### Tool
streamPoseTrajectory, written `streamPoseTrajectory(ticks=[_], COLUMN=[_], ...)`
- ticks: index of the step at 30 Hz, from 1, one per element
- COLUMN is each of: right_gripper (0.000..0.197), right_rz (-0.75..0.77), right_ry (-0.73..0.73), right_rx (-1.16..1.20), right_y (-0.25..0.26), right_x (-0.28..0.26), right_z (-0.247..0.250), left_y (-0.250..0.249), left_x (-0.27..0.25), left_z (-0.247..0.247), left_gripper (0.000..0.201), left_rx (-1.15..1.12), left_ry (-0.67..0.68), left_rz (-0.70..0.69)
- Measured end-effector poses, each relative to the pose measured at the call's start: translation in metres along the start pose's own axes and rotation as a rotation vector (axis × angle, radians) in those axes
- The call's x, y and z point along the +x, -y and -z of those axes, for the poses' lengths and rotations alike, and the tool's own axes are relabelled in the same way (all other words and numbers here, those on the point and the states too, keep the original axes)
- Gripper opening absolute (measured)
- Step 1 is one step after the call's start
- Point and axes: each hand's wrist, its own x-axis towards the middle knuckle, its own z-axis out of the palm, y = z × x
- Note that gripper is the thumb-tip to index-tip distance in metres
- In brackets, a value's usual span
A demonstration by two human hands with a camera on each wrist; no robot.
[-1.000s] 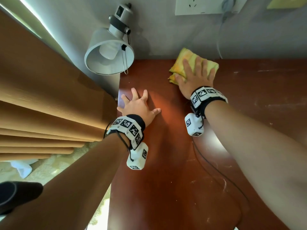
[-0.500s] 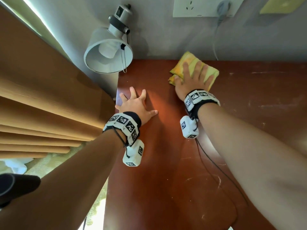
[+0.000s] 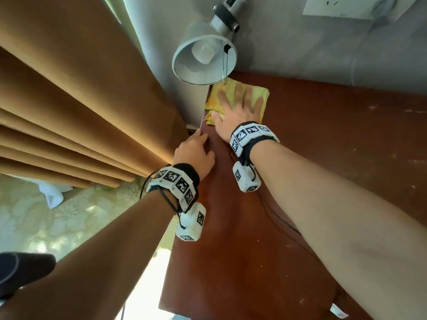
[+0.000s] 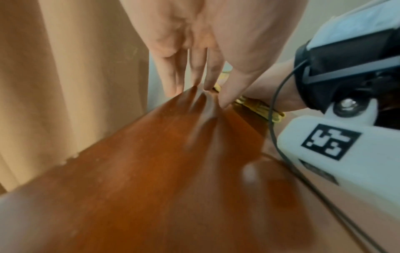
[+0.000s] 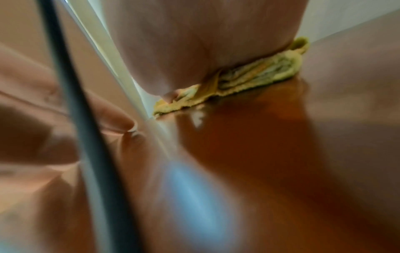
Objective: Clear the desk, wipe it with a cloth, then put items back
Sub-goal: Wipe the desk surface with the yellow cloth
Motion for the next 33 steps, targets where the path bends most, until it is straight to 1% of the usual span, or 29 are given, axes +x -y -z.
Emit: streamPoseTrajectory(ticks=[2,4,8,10,12,13,15,18,20,22,25,28,33], right_gripper=[0.066,0.066,0.064,0.064,0.064,0.065,0.066,0.066,0.067,0.067,0.066,0.067,0.067], right_rz=[0.033,0.081,0.137,0.159,0.160,0.138,0.076,-0.001,-0.053,-0.088,-0.122,-0.141,-0.150], right_ry=[-0.032,-0.062,-0.053,-0.058,-0.031,-0.027,-0.031,-0.001,0.024,0.032,0.033,0.023,-0.025], right_rx=[-0.018,-0.022,-0.014,-0.016,-0.023,-0.018,-0.005,-0.008,0.002,-0.005,0.016,0.033,0.001], right_y=[0.013,0.022,0.016,0.002,-0.014,-0.022,-0.041,-0.075,-0.091,-0.097,-0.092,-0.087,-0.078], right_x=[-0.013,-0.034,-0.073,-0.080,-0.078,-0.076,-0.071,-0.059,-0.051,-0.047,-0.050,-0.064,-0.122], right_z=[-0.008,-0.019,-0.032,-0.030,-0.027,-0.024,-0.017,-0.005,0.002,0.005,0.006,0.001,-0.020], left_y=[0.001,0.000,0.004,0.005,0.004,0.003,-0.006,-0.025,-0.033,-0.036,-0.036,-0.034,-0.033], left_x=[-0.005,-0.008,-0.012,-0.016,-0.016,-0.014,-0.010,-0.004,-0.003,-0.002,0.000,0.001,-0.002], left_z=[0.002,0.004,0.001,-0.005,-0.012,-0.016,-0.021,-0.035,-0.044,-0.051,-0.055,-0.054,-0.052], left_gripper=[0.040,0.027,0.027,0.022,0.019,0.021,0.032,0.050,0.061,0.069,0.074,0.075,0.073], left_rx=[-0.054,-0.088,-0.137,-0.159,-0.153,-0.144,-0.108,0.015,0.109,0.177,0.245,0.297,0.298], left_ry=[-0.027,-0.066,-0.109,-0.123,-0.151,-0.161,-0.146,-0.052,0.028,0.061,0.082,0.093,0.104], left_rz=[0.025,0.083,0.220,0.204,0.131,0.088,0.020,-0.053,-0.067,-0.074,-0.086,-0.101,-0.115])
